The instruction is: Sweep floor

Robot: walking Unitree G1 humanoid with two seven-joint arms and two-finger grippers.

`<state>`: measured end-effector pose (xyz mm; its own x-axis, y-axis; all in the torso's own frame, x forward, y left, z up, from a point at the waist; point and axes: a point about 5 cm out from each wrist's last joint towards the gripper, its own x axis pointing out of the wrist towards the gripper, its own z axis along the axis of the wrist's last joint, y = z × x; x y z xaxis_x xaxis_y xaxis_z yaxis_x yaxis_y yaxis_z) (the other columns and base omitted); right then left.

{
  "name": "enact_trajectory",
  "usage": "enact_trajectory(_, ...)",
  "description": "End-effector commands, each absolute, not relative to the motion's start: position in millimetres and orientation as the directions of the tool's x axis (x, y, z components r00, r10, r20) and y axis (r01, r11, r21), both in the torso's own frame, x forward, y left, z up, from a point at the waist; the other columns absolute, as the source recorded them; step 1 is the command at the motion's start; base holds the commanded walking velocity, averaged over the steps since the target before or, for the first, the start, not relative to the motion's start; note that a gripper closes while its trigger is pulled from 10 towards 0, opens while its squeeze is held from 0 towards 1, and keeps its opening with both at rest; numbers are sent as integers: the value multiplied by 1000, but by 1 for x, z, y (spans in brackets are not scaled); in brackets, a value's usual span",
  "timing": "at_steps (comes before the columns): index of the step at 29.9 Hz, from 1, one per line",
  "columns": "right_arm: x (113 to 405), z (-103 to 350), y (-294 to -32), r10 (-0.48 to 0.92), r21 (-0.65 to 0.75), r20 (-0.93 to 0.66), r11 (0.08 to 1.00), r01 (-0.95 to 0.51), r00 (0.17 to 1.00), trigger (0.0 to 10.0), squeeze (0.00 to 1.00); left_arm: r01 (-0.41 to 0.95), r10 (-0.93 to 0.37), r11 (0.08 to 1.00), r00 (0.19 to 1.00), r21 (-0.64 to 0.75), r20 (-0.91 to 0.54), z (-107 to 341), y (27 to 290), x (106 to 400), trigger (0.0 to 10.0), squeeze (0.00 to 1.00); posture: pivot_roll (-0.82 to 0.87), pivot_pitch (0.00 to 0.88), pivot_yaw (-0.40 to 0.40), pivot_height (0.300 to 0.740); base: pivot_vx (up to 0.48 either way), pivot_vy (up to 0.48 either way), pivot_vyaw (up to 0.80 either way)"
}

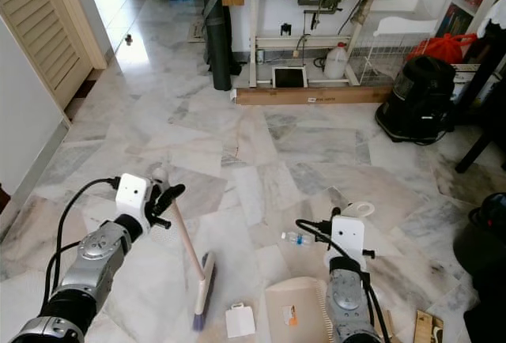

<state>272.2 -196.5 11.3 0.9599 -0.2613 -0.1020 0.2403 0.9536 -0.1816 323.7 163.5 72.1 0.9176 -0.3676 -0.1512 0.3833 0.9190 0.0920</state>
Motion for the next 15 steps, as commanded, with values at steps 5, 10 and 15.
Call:
enact_trajectory(5,262,-4,-192,-257,-178,-187,958,225,948,10000,0,491,-434,865,833,99,-343,52,161,316,10000,0,-32,79,32,740,0,0,0)
enact_trajectory(10,262,-3,-192,-257,-178,-188,958,224,948,10000,0,552,-468,828,778,99,-419,47,158,312,10000,0,-31,79,33,740,0,0,0)
enact_trajectory(15,263,-3,-192,-255,-179,-191,959,222,948,10000,0,626,-525,778,696,56,-490,46,155,304,10000,0,-22,78,34,740,0,0,0)
